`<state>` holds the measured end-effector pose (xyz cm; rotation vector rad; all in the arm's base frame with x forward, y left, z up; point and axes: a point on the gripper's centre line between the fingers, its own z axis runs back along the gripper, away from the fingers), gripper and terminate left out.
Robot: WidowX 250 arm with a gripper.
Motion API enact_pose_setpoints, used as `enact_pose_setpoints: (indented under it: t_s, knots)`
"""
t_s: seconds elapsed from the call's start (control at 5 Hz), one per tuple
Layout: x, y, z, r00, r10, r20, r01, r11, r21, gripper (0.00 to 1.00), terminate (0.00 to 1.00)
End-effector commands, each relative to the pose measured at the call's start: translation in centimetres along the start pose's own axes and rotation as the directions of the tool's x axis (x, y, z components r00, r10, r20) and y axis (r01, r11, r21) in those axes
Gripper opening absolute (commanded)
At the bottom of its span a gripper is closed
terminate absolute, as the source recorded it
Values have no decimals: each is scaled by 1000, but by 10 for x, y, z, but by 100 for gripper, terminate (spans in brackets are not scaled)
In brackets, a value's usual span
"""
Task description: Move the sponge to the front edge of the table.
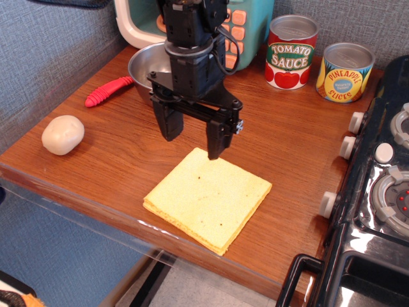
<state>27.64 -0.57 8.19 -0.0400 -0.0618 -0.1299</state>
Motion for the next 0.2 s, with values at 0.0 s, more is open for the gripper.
enact_pose_setpoints:
  t_s: [0.0]
  knots:
    - [11, 10, 22, 999, -15, 49, 15, 1000, 11, 100, 100]
